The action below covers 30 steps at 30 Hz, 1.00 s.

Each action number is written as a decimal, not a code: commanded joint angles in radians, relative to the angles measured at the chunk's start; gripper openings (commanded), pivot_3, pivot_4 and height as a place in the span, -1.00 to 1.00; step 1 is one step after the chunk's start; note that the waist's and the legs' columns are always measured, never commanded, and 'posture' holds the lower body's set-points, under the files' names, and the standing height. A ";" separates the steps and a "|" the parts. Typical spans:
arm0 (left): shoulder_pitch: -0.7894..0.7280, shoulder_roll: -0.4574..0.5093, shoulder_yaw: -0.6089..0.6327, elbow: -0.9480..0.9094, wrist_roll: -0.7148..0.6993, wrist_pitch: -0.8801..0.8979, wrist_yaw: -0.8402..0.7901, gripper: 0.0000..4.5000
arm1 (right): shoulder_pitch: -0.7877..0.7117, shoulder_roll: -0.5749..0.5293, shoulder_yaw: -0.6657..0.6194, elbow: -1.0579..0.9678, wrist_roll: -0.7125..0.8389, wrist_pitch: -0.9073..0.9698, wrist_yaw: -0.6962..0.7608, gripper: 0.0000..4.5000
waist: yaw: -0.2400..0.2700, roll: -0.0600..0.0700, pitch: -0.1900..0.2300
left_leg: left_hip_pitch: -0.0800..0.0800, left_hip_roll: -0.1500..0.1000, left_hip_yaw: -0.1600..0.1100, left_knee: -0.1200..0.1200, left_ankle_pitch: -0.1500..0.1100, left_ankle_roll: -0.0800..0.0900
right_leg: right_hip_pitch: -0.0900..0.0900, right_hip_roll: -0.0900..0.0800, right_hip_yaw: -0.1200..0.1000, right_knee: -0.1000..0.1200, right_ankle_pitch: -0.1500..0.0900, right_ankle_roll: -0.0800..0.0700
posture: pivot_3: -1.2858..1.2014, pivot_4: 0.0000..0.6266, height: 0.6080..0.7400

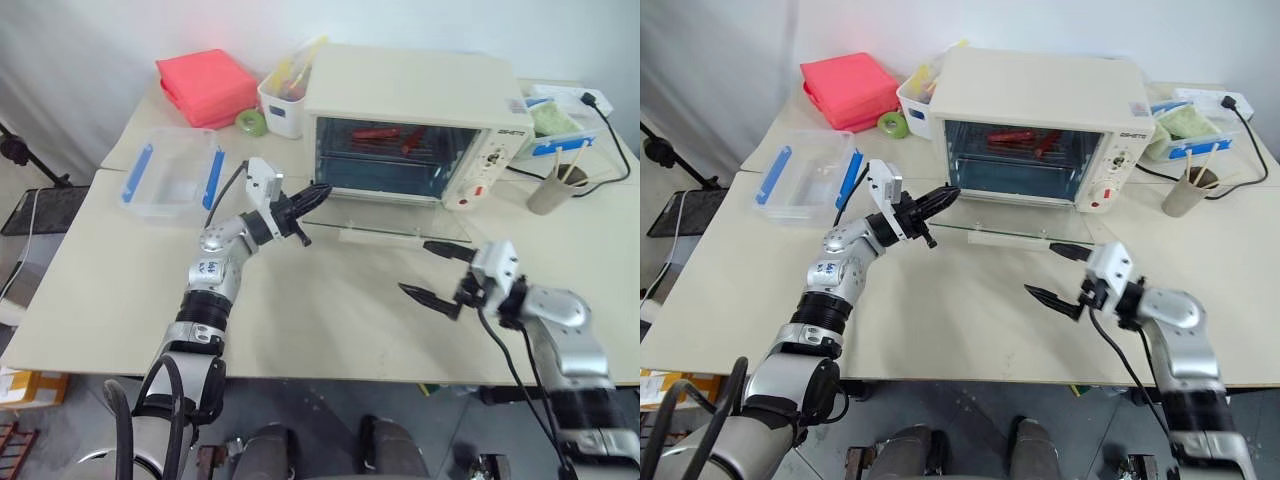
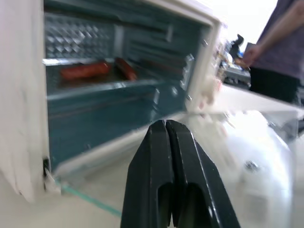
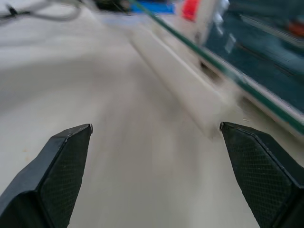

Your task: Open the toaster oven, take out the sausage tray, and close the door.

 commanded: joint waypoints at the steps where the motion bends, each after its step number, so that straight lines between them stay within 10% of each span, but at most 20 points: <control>1: 0.032 0.016 -0.016 -0.017 0.032 -0.033 -0.039 -0.99 | 0.084 -0.040 -0.111 -0.047 -0.002 -0.031 -0.059 1.00 | -0.003 0.000 0.000 | 0.000 0.000 0.000 0.000 0.000 0.000 | 0.000 0.000 0.000 -0.001 0.000 0.000 | 0.03 -0.52 1.00; 12: 0.166 0.048 -0.025 -0.119 0.088 -0.058 -0.013 -0.99 | -0.099 -0.072 -0.071 -0.253 -0.002 0.239 -0.264 1.00 | -0.031 0.000 0.000 | 0.003 0.002 0.000 0.001 0.001 -0.001 | 0.000 0.000 0.003 0.003 0.001 -0.001 | 0.03 -0.52 1.00; 21: 0.328 0.079 0.032 -0.442 0.012 0.063 0.067 -0.02 | -0.509 0.088 0.297 -0.043 -0.318 0.261 -0.428 1.00 | -0.031 0.000 0.000 | 0.000 0.001 -0.001 0.003 0.001 0.000 | 0.000 -0.001 0.001 0.003 0.001 -0.001 | 0.03 -0.52 1.00; 30: 0.481 0.093 0.111 -0.702 -0.062 0.171 0.180 0.97 | -0.912 0.224 0.459 0.633 -0.651 -0.085 -0.762 1.00 | -0.055 0.000 0.000 | -0.001 0.002 -0.003 0.004 0.001 0.000 | 0.000 -0.001 -0.001 0.005 0.001 -0.001 | 0.03 -0.52 1.00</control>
